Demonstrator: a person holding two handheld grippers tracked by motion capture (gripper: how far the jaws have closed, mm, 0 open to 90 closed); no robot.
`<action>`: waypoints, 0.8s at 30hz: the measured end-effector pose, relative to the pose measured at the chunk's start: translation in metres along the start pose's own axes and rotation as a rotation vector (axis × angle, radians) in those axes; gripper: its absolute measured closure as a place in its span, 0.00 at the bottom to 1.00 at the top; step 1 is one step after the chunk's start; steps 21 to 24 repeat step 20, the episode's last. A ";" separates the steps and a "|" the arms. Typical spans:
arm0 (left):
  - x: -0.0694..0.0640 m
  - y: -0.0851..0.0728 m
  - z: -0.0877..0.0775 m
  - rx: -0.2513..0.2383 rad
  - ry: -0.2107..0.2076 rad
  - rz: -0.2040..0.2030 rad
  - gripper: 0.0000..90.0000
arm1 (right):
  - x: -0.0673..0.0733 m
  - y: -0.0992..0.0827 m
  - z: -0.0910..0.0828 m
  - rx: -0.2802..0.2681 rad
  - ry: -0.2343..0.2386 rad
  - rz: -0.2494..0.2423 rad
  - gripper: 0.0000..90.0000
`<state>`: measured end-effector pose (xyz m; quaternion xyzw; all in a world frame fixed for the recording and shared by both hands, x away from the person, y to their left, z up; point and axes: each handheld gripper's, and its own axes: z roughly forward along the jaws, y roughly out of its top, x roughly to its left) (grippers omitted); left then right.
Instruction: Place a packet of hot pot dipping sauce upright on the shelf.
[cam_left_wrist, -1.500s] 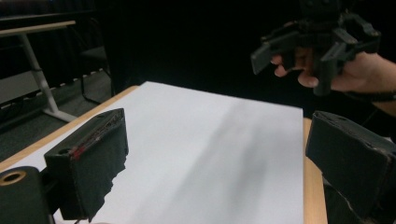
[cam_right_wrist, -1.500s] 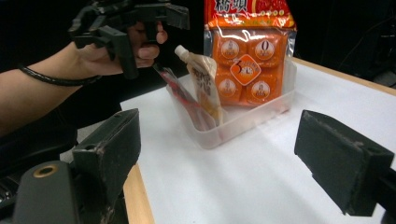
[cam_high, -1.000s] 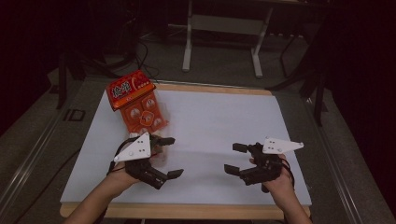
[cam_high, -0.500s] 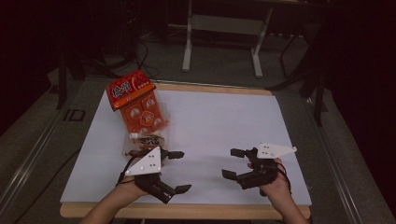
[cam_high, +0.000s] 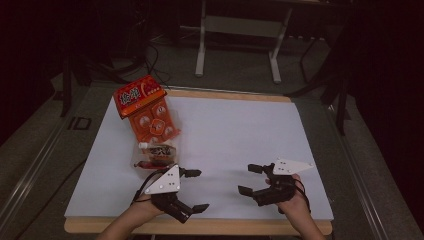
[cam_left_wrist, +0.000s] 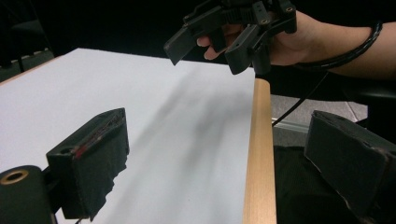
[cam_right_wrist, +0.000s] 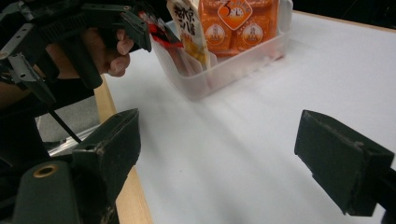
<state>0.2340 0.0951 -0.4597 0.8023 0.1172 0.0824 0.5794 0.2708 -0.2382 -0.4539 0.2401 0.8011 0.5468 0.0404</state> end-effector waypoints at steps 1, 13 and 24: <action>0.000 -0.001 0.001 0.003 0.001 0.000 0.08 | 0.000 -0.002 0.001 0.004 -0.002 0.000 0.16; -0.002 -0.010 0.008 0.019 -0.003 -0.007 0.08 | -0.008 -0.013 0.002 0.019 -0.048 -0.001 0.16; -0.002 -0.010 0.008 0.020 -0.002 -0.006 0.08 | -0.009 -0.013 -0.002 -0.012 -0.078 -0.004 0.17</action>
